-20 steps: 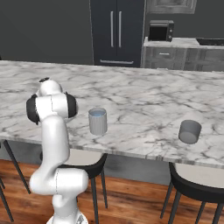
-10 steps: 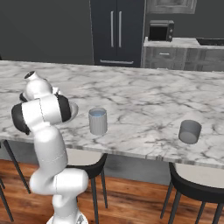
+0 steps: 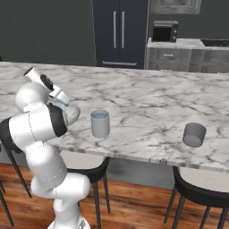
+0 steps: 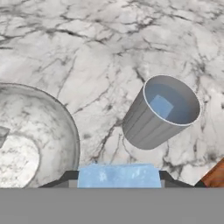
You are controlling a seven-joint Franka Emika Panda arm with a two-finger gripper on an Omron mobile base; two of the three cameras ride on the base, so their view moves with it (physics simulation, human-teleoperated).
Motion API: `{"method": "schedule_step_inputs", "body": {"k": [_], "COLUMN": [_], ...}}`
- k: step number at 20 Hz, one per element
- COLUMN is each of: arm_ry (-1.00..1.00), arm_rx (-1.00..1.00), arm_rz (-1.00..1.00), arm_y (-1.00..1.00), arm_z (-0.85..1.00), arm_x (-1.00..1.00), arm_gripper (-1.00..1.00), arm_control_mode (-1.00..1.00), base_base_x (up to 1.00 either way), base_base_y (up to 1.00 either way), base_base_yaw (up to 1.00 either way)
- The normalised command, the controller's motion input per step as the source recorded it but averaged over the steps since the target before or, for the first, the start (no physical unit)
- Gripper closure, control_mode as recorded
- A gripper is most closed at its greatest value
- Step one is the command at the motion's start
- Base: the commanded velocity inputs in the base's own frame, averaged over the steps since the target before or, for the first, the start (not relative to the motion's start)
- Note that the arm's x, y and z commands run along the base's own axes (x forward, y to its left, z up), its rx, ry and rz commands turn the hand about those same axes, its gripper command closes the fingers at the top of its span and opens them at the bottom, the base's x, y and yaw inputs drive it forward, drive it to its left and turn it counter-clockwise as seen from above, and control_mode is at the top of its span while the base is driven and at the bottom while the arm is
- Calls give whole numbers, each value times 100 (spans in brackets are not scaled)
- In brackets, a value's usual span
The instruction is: There are four ice cubes in the ice bowl. Place two ice cubes in each glass of water.
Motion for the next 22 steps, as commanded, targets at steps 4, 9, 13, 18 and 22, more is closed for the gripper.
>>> {"method": "schedule_step_inputs", "body": {"k": [4, 9, 13, 18, 22], "arm_ry": [-1, 0, 0, -3, -7], "arm_rx": [10, 14, 14, 14, 13], "arm_rz": [-35, -36, -37, -39, -39], "arm_y": [-81, -94, -97, -100, -100], "arm_z": [33, 14, 15, 27, 37], "arm_x": [0, -1, 0, -11, -27], "arm_gripper": [100, 100, 100, 100, 100], "arm_control_mode": [-100, -100, -100, -100, -100], "base_base_x": [0, 0, 0, 0, 0], "base_base_y": [0, 0, 0, 0, 0], "base_base_yaw": [0, 0, 0, 0, 0]}}
